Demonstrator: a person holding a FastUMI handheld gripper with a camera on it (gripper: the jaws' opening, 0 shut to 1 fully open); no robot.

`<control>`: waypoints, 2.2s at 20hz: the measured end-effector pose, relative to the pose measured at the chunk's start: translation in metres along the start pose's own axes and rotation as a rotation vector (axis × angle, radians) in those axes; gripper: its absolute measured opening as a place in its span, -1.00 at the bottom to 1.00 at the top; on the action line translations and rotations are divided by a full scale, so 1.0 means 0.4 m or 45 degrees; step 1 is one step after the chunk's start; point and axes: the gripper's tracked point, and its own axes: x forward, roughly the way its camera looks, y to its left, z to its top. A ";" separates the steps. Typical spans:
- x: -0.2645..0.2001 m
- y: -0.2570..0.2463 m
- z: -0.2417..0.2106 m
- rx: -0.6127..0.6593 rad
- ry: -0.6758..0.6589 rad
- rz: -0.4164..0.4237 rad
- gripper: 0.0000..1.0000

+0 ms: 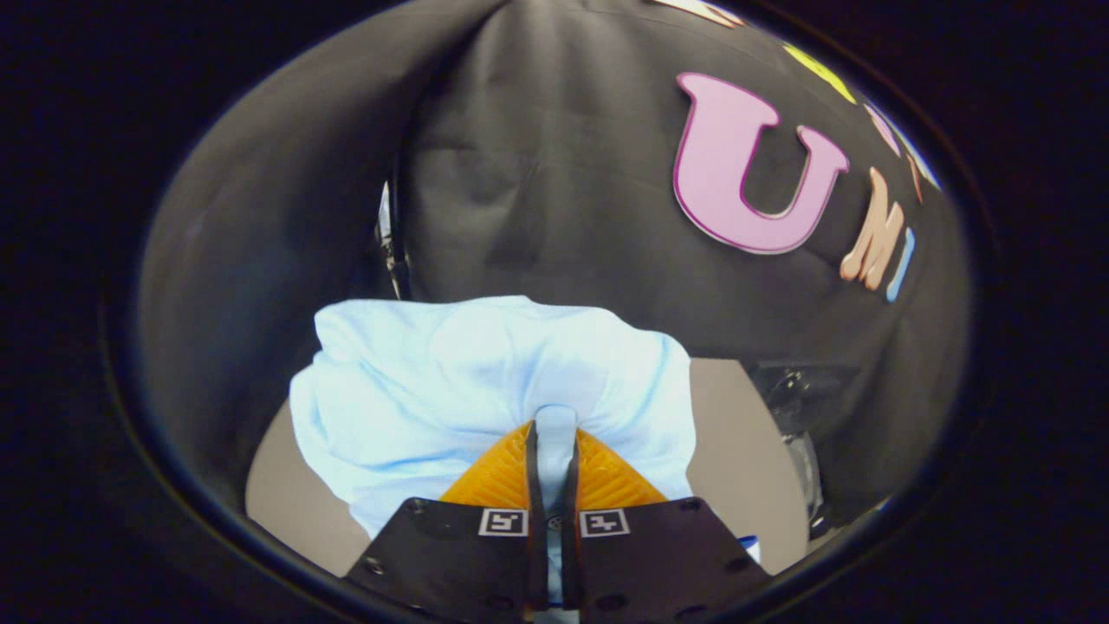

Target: Put the clothes into the washing machine and then close the washing machine lid.

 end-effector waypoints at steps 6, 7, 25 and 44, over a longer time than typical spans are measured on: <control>-0.087 -0.104 -0.032 -0.033 -0.091 -0.165 -0.86; -0.099 -0.124 -0.030 -0.028 -0.123 -0.178 -0.86; -0.374 -0.629 0.112 0.176 -0.752 -0.335 -0.99; -0.145 -1.025 -0.153 0.322 -0.700 -0.475 -0.99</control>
